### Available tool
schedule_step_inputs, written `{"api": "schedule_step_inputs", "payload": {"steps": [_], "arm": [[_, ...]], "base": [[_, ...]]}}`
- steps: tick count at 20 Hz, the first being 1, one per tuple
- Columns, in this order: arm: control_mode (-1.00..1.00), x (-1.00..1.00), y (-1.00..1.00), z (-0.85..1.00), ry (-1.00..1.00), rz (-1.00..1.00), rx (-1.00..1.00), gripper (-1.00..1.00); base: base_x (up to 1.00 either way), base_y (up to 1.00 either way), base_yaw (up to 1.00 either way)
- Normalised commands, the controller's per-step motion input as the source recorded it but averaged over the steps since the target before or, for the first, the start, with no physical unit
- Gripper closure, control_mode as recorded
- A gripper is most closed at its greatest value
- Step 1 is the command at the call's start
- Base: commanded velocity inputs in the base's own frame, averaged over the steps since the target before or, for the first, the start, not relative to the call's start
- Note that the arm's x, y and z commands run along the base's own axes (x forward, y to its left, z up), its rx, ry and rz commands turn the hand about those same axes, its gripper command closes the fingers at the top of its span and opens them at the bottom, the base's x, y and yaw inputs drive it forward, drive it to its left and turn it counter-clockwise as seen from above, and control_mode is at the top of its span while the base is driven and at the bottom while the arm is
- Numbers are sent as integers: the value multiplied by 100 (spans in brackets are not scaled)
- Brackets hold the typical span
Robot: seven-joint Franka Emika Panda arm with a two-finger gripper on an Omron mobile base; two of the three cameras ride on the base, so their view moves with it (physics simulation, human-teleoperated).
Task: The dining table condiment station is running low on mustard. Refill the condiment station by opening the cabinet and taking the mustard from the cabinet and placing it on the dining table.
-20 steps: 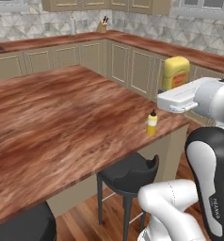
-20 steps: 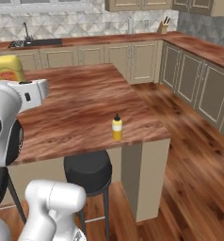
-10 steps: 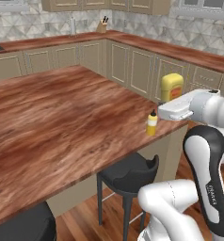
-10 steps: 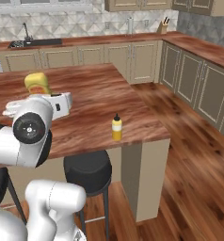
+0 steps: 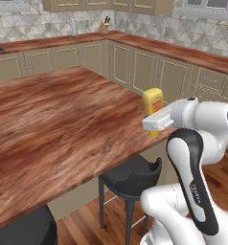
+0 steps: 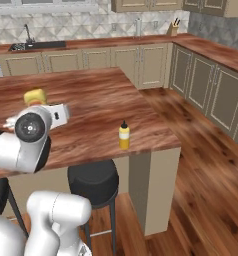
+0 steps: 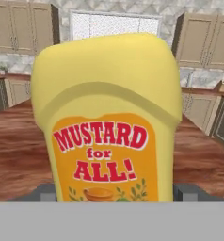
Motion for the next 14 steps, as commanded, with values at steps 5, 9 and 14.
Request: {"api": "schedule_step_inputs", "payload": {"steps": [5, 9, 14], "arm": [[-100, 9, 69, -88, 0, 3, -2, 100], [-100, 8, 35, -95, -7, 23, 0, 100], [-100, 21, 7, -88, -13, 31, 0, 100]], "base": [[0, 0, 0], [0, 0, 0], [0, 0, 0]]}}
